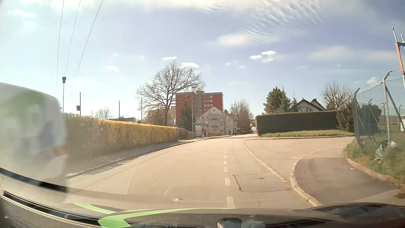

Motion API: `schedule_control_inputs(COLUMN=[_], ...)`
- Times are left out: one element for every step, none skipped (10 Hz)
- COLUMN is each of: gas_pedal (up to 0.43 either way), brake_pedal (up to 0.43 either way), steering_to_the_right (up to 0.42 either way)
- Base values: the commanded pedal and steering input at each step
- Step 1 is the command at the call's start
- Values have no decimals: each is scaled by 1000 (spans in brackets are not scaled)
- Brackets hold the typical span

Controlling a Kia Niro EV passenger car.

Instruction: Follow the waypoints while adhering to traffic rules and regulations

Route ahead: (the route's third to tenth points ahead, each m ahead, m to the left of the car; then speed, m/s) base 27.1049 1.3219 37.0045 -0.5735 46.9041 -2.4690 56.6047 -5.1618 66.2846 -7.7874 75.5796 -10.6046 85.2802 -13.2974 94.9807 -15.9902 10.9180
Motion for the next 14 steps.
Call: schedule_control_inputs(gas_pedal=[268, 268, 268, 268, 268, 268, 268, 268, 268, 268, 268, 268, 268, 240], brake_pedal=[0, 0, 0, 0, 0, 0, 0, 0, 0, 0, 0, 0, 0, 0], steering_to_the_right=[12, 13, 14, 16, 20, 22, 24, 24, 24, 23, 22, 21, 20, 20])
